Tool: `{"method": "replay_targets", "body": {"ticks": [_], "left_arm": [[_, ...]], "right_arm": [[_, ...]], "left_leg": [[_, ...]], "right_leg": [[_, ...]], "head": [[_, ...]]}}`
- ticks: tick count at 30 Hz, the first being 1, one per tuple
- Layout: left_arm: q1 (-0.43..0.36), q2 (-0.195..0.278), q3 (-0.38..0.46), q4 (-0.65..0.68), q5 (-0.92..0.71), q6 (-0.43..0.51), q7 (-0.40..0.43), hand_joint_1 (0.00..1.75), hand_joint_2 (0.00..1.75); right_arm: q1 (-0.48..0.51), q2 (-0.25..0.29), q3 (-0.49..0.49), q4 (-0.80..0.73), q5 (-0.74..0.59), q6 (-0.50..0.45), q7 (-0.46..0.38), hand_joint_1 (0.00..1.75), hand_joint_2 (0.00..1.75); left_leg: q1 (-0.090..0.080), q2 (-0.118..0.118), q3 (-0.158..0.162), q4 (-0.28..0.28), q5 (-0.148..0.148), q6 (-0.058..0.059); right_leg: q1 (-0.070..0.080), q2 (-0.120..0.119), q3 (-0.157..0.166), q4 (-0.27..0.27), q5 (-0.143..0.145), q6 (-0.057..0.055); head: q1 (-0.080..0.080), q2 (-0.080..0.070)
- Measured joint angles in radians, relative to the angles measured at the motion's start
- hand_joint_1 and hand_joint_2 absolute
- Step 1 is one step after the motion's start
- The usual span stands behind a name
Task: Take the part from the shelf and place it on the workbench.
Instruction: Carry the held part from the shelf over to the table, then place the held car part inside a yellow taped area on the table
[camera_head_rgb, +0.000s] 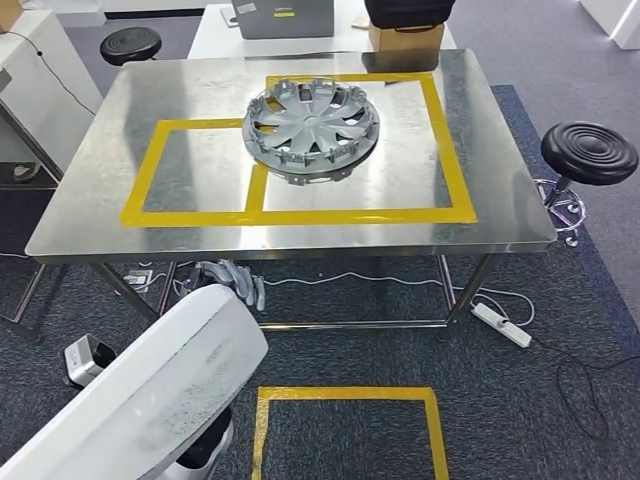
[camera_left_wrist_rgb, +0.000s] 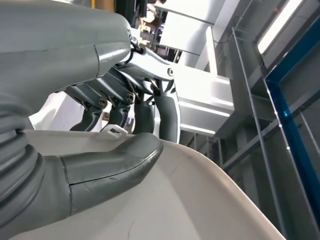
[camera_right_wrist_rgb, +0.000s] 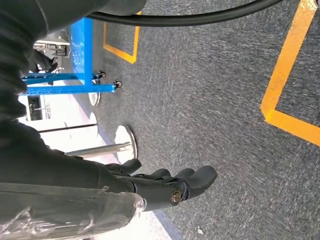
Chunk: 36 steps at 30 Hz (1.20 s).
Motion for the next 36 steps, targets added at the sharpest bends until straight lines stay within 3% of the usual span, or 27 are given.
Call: {"method": "replay_targets", "body": {"ticks": [1, 2, 4, 6, 8, 11, 12, 14, 15, 16, 17, 18, 20, 22, 26, 28, 30, 31, 32, 33, 35, 36], "left_arm": [[0.000, 0.000, 0.000, 0.001, -0.010, 0.005, -0.005, 1.55, 1.75], [0.001, 0.000, -0.001, 0.002, -0.020, 0.010, -0.010, 1.55, 1.75], [0.001, 0.000, -0.001, 0.002, -0.032, 0.018, -0.017, 1.55, 1.75], [0.000, -0.001, -0.002, 0.003, -0.037, 0.021, -0.020, 1.55, 1.75], [0.000, -0.001, -0.003, 0.003, -0.038, 0.023, -0.021, 1.55, 1.75], [0.000, -0.002, -0.004, 0.004, -0.037, 0.025, -0.024, 1.55, 1.75], [-0.001, -0.003, -0.004, 0.004, -0.037, 0.026, -0.025, 1.55, 1.75], [-0.001, -0.003, -0.004, 0.005, -0.035, 0.027, -0.025, 1.55, 1.75], [0.000, -0.003, -0.004, 0.005, -0.035, 0.027, -0.026, 1.55, 1.75], [0.000, -0.003, -0.004, 0.006, -0.034, 0.027, -0.026, 1.55, 1.75], [0.000, -0.003, -0.004, 0.007, -0.033, 0.027, -0.026, 1.55, 1.75], [0.000, -0.003, -0.004, 0.007, -0.032, 0.026, -0.026, 1.55, 1.75], [0.000, -0.003, -0.004, 0.007, -0.031, 0.026, -0.027, 1.55, 1.75], [0.000, -0.003, -0.004, 0.007, -0.027, 0.025, -0.027, 1.55, 1.75], [0.000, -0.003, -0.001, 0.007, -0.020, 0.024, -0.030, 1.55, 1.75], [0.000, -0.003, 0.000, 0.007, -0.018, 0.024, -0.031, 1.55, 1.75], [0.000, -0.002, 0.001, 0.007, -0.022, 0.025, -0.031, 1.55, 1.75], [0.001, -0.002, 0.002, 0.007, -0.032, 0.026, -0.032, 1.55, 1.75], [0.002, -0.002, 0.002, 0.007, -0.049, 0.028, -0.032, 1.55, 1.75], [0.002, -0.002, 0.002, 0.005, -0.072, 0.028, -0.033, 1.55, 1.75], [0.002, -0.002, 0.001, -0.001, -0.112, 0.022, -0.033, 1.55, 1.75], [0.002, -0.002, 0.000, -0.004, -0.125, 0.016, -0.033, 1.55, 1.75]], "right_arm": [[0.000, 0.000, 0.000, 0.000, -0.002, 0.006, 0.003, 0.00, 1.75], [0.000, 0.000, 0.000, 0.000, -0.004, 0.014, 0.006, 0.00, 1.75], [-0.001, 0.000, 0.000, 0.000, -0.008, 0.026, 0.010, 0.00, 1.75], [-0.001, 0.000, 0.000, 0.000, -0.009, 0.030, 0.012, 0.00, 1.75], [-0.001, 0.000, 0.000, 0.000, -0.009, 0.033, 0.012, 0.00, 1.75], [-0.002, 0.000, -0.001, 0.000, -0.009, 0.037, 0.016, 0.00, 1.75], [-0.002, 0.000, -0.001, 0.000, -0.009, 0.039, 0.018, 0.00, 1.75], [-0.002, 0.000, 0.000, 0.000, -0.005, 0.040, 0.024, 0.00, 1.75], [-0.001, 0.000, 0.000, 0.000, 0.001, 0.040, 0.028, 0.00, 1.75], [0.000, 0.000, 0.001, 0.000, 0.010, 0.040, 0.032, 0.00, 1.75], [0.001, 0.000, 0.003, 0.000, 0.021, 0.041, 0.035, 0.00, 1.75], [0.001, 0.000, 0.007, 0.000, 0.032, 0.042, 0.037, 0.00, 1.75], [0.000, 0.000, 0.016, 0.000, 0.051, 0.049, 0.036, 0.00, 1.75], [-0.001, 0.000, 0.025, 0.000, 0.056, 0.054, 0.032, 0.00, 1.75], [0.000, 0.000, 0.029, 0.000, 0.043, 0.049, 0.029, 0.00, 1.75], [0.000, 0.000, 0.029, 0.000, 0.031, 0.039, 0.029, 0.00, 1.75], [0.000, 0.000, 0.029, 0.000, 0.022, 0.032, 0.029, 0.00, 1.75], [0.001, 0.000, 0.028, 0.000, 0.021, 0.031, 0.029, 0.00, 1.75], [0.001, 0.000, 0.028, 0.000, 0.020, 0.031, 0.028, 0.00, 1.75], [0.000, 0.000, 0.028, 0.000, 0.020, 0.032, 0.027, 0.00, 1.75], [0.000, 0.000, 0.028, 0.000, 0.020, 0.038, 0.023, 0.00, 1.75], [-0.001, 0.000, 0.028, 0.000, 0.020, 0.041, 0.020, 0.00, 1.75]], "left_leg": [[0.000, 0.000, -0.014, 0.023, 0.001, 0.001], [0.000, 0.000, -0.011, 0.012, 0.020, 0.003], [0.000, 0.003, 0.043, -0.097, 0.088, 0.011], [-0.002, 0.010, 0.101, -0.213, 0.125, 0.017], [-0.004, 0.011, 0.117, -0.251, 0.124, 0.023], [-0.001, 0.007, 0.119, -0.255, 0.127, 0.040], [0.000, 0.007, 0.121, -0.257, 0.128, 0.045], [-0.001, 0.007, 0.122, -0.257, 0.127, 0.051], [-0.001, 0.006, 0.122, -0.257, 0.126, 0.052], [-0.002, 0.006, 0.123, -0.257, 0.125, 0.053], [-0.002, 0.004, 0.125, -0.256, 0.124, 0.053], [-0.002, 0.003, 0.127, -0.256, 0.123, 0.052], [-0.003, 0.000, 0.133, -0.255, 0.118, 0.045], [-0.007, -0.002, 0.134, -0.253, 0.116, 0.036], [-0.005, -0.002, 0.129, -0.241, 0.105, 0.017], [-0.003, 0.001, 0.091, -0.161, 0.056, 0.007], [-0.002, 0.002, 0.026, -0.031, -0.001, 0.001], [-0.001, 0.002, 0.003, 0.013, -0.010, 0.000], [-0.001, 0.002, -0.005, 0.023, -0.001, 0.000], [-0.001, 0.002, 0.007, -0.004, 0.025, 0.001], [-0.002, 0.006, 0.069, -0.129, 0.090, 0.007], [-0.002, 0.008, 0.099, -0.189, 0.103, 0.011]], "right_leg": [[0.000, -0.001, 0.000, 0.000, 0.000, 0.000], [0.001, -0.001, 0.001, 0.000, -0.001, 0.000], [0.001, -0.001, 0.003, 0.000, -0.002, 0.002], [0.006, 0.000, 0.002, 0.003, -0.005, 0.011], [0.009, -0.001, 0.000, 0.002, -0.006, 0.023], [0.005, -0.003, -0.007, 0.019, -0.022, 0.039], [0.005, -0.003, -0.024, 0.058, -0.045, 0.043], [0.005, -0.002, -0.087, 0.188, -0.109, 0.047], [0.004, -0.002, -0.118, 0.250, -0.131, 0.049], [0.005, -0.002, -0.137, 0.283, -0.135, 0.049], [0.004, -0.002, -0.136, 0.276, -0.119, 0.050], [0.004, -0.002, -0.115, 0.230, -0.087, 0.049], [0.003, 0.000, -0.044, 0.087, -0.022, 0.046], [0.003, 0.003, -0.005, 0.009, 0.000, 0.039], [0.004, 0.005, -0.004, 0.003, 0.001, 0.014], [0.001, 0.003, -0.003, 0.001, 0.003, 0.004], [0.001, 0.001, -0.004, 0.002, 0.002, 0.001], [0.001, 0.000, -0.004, 0.002, 0.002, 0.001], [0.001, 0.000, -0.004, 0.002, 0.002, 0.001], [0.001, 0.000, -0.003, 0.002, 0.001, 0.001], [0.002, 0.001, -0.001, 0.002, -0.003, 0.006], [0.004, 0.002, -0.001, 0.002, -0.010, 0.011]], "head": [[0.000, 0.000], [0.000, 0.000], [0.000, 0.000], [0.000, 0.000], [0.001, 0.000], [0.006, 0.000], [0.009, 0.000], [0.015, 0.000], [0.016, 0.000], [0.016, 0.000], [0.016, 0.000], [0.016, 0.000], [0.016, 0.000], [0.015, 0.000], [0.012, 0.000], [0.006, 0.000], [0.003, 0.000], [0.003, 0.000], [0.003, 0.000], [0.003, 0.000], [0.003, 0.000], [0.002, 0.000]]}}
